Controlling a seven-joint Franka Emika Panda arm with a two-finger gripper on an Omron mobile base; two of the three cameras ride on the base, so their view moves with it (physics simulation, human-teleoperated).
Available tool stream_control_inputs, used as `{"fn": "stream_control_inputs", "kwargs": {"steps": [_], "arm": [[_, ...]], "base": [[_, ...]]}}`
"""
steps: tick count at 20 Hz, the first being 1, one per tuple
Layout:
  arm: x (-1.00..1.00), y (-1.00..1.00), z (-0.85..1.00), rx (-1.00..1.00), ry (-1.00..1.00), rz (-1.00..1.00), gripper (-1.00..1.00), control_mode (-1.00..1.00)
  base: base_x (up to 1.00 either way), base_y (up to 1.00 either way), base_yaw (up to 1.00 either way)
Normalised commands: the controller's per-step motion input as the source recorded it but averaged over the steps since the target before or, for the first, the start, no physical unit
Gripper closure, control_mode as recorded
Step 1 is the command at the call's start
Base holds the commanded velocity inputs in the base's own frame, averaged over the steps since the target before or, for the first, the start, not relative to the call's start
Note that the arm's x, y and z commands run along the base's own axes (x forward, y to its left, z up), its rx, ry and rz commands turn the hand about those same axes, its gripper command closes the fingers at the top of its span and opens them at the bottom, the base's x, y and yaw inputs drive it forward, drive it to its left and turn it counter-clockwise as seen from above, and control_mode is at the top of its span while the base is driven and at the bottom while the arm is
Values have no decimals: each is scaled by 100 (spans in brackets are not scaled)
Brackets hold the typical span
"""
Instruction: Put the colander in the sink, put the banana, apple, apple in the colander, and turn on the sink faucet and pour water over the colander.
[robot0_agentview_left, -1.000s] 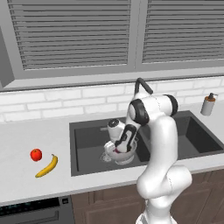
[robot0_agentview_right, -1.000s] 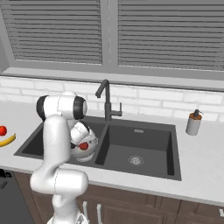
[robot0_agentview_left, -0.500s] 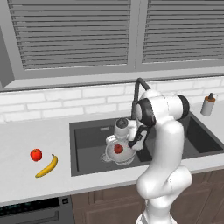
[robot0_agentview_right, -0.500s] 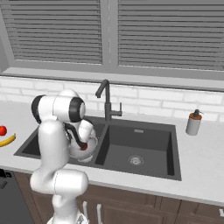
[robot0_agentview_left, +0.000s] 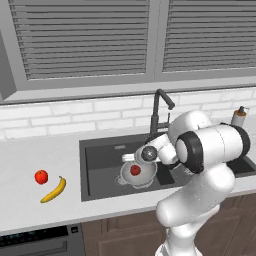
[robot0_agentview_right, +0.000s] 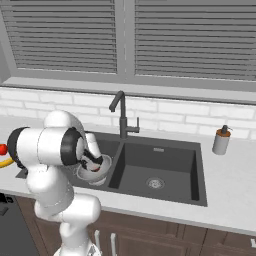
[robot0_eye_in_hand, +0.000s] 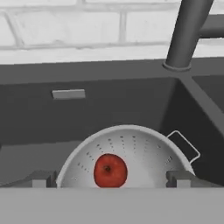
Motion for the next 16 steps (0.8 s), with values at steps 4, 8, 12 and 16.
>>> {"fn": "stream_control_inputs", "kwargs": {"steps": [4,8,12,16], "arm": [[-45,51,97,11,-28,-4,-100,-100],[-24,24,100,5,-2,0,-100,-100],[-24,1,100,6,4,1,-100,-100],[-5,11,100,0,27,4,-100,-100]], "base": [[0,0,0],[0,0,0],[0,0,0],[0,0,0]]}}
